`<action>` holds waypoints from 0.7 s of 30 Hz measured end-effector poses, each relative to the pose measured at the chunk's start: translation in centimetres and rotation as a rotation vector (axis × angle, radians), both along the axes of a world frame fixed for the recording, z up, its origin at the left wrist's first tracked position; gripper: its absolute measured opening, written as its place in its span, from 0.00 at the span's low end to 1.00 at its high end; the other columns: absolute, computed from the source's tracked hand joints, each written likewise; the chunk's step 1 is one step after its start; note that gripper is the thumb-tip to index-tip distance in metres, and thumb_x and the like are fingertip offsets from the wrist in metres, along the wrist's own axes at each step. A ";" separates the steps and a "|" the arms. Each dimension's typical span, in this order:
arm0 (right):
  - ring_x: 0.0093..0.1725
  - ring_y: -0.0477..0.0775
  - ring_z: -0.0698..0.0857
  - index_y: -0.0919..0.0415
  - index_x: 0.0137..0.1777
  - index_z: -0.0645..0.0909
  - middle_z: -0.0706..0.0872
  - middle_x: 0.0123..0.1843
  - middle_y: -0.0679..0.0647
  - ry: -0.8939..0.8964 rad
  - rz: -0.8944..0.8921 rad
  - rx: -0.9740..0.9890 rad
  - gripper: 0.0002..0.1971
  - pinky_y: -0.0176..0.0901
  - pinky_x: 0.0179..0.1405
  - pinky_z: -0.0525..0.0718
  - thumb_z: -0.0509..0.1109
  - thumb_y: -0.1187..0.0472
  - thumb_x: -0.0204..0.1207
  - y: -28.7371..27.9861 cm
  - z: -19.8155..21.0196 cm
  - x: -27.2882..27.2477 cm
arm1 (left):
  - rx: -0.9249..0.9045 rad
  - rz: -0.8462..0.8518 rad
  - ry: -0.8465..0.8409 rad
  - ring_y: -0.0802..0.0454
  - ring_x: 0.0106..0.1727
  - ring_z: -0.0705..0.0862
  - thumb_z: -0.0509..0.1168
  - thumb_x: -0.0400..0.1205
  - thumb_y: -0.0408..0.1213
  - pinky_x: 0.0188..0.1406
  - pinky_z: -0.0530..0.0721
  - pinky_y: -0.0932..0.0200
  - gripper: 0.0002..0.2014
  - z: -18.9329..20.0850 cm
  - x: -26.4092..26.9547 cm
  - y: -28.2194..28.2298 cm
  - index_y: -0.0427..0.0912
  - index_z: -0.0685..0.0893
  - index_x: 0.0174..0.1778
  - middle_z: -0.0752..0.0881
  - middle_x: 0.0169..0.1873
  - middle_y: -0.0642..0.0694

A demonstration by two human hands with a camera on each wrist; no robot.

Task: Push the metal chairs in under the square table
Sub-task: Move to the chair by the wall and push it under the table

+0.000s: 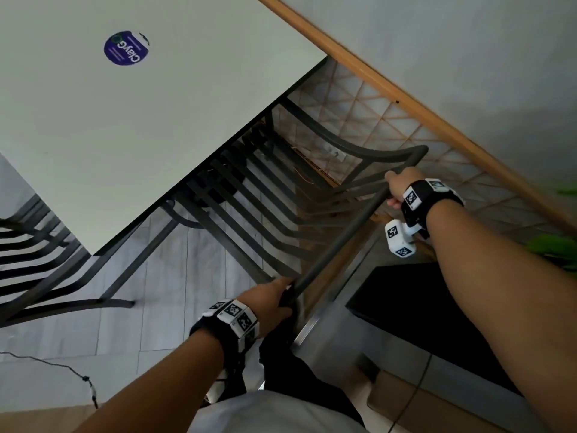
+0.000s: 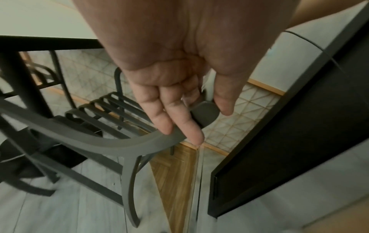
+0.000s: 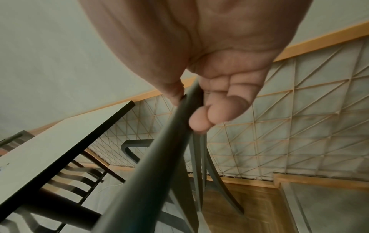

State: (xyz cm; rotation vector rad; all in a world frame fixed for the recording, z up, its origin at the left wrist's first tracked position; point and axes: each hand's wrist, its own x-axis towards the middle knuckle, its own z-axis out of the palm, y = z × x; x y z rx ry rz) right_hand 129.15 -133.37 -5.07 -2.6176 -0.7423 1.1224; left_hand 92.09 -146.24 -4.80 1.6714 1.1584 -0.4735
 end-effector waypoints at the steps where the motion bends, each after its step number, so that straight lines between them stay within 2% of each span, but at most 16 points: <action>1: 0.30 0.64 0.90 0.64 0.41 0.83 0.91 0.30 0.62 0.014 -0.013 0.020 0.26 0.62 0.41 0.90 0.57 0.41 0.76 -0.3 0.9 -0.8 | -0.012 0.021 0.004 0.53 0.57 0.87 0.69 0.75 0.51 0.64 0.85 0.48 0.30 -0.1 -0.6 0.3 0.66 0.66 0.73 0.87 0.59 0.57; 4: 0.26 0.62 0.84 0.70 0.51 0.78 0.90 0.37 0.64 0.070 -0.083 0.068 0.24 0.48 0.27 0.85 0.52 0.47 0.83 -2.2 2.2 -2.4 | -0.018 0.108 0.007 0.62 0.55 0.86 0.69 0.73 0.58 0.65 0.84 0.50 0.30 0.2 -2.7 1.4 0.66 0.70 0.72 0.86 0.59 0.63; 5: 0.25 0.61 0.81 0.66 0.55 0.75 0.89 0.40 0.65 0.093 -0.107 0.071 0.21 0.44 0.23 0.80 0.51 0.48 0.84 -3.2 2.3 -2.7 | 0.000 0.125 0.017 0.63 0.54 0.86 0.68 0.74 0.59 0.64 0.84 0.52 0.29 0.6 -3.6 1.8 0.65 0.71 0.71 0.85 0.58 0.64; 7: 0.22 0.58 0.79 0.62 0.67 0.72 0.87 0.40 0.64 0.121 -0.146 0.069 0.21 0.39 0.19 0.75 0.50 0.50 0.84 -5.4 2.2 -3.1 | 0.048 0.136 0.064 0.63 0.54 0.85 0.65 0.78 0.58 0.62 0.82 0.59 0.27 1.0 -5.6 2.1 0.61 0.70 0.73 0.84 0.57 0.64; 9: 0.16 0.56 0.79 0.64 0.63 0.73 0.83 0.35 0.63 0.163 -0.141 0.057 0.16 0.32 0.10 0.72 0.53 0.54 0.85 -8.0 1.9 -4.4 | 0.085 0.171 0.132 0.60 0.54 0.82 0.64 0.81 0.57 0.62 0.79 0.60 0.27 1.4 -8.1 2.1 0.57 0.70 0.75 0.84 0.57 0.63; 11: 0.09 0.47 0.78 0.61 0.52 0.74 0.81 0.32 0.60 0.202 -0.067 0.006 0.07 0.27 0.07 0.68 0.56 0.59 0.84 -11.1 1.0 -6.0 | 0.104 0.213 0.185 0.58 0.53 0.81 0.64 0.81 0.57 0.61 0.78 0.60 0.27 1.2 -10.9 1.7 0.54 0.71 0.75 0.84 0.55 0.61; 13: 0.13 0.47 0.78 0.58 0.44 0.74 0.81 0.33 0.58 0.233 0.056 -0.069 0.06 0.31 0.12 0.72 0.59 0.59 0.82 -14.6 -0.9 -7.4 | 0.082 0.265 0.231 0.55 0.53 0.81 0.65 0.81 0.55 0.58 0.77 0.61 0.27 0.9 -13.5 0.8 0.50 0.73 0.74 0.85 0.57 0.56; 16: 0.32 0.55 0.79 0.54 0.36 0.75 0.82 0.37 0.56 0.145 0.303 -0.189 0.10 0.46 0.36 0.81 0.62 0.54 0.78 -19.5 -3.4 -9.5 | 0.040 0.348 0.262 0.47 0.55 0.86 0.69 0.80 0.50 0.57 0.82 0.57 0.25 0.0 -16.8 -1.2 0.44 0.77 0.71 0.87 0.58 0.45; 18: 0.40 0.54 0.79 0.52 0.40 0.79 0.81 0.39 0.52 0.031 0.468 -0.247 0.08 0.44 0.46 0.79 0.61 0.54 0.78 -22.4 -3.9 -11.1 | 0.000 0.392 0.268 0.43 0.57 0.87 0.70 0.80 0.46 0.59 0.84 0.52 0.21 -1.1 -18.5 -2.7 0.42 0.80 0.68 0.88 0.58 0.41; 20: 0.44 0.54 0.80 0.51 0.45 0.79 0.80 0.42 0.52 0.046 0.567 -0.304 0.06 0.42 0.47 0.77 0.60 0.55 0.79 -25.1 -4.0 -12.8 | -0.053 0.381 0.308 0.44 0.56 0.88 0.68 0.81 0.48 0.56 0.82 0.56 0.19 -2.1 -20.1 -3.8 0.44 0.81 0.65 0.89 0.57 0.41; 21: 0.45 0.54 0.81 0.51 0.45 0.77 0.79 0.43 0.54 0.076 0.574 -0.367 0.05 0.42 0.46 0.76 0.60 0.56 0.80 -26.2 -4.4 -13.3 | -0.067 0.377 0.330 0.45 0.58 0.87 0.67 0.82 0.50 0.56 0.81 0.57 0.18 -2.6 -20.9 -4.3 0.44 0.81 0.64 0.89 0.58 0.42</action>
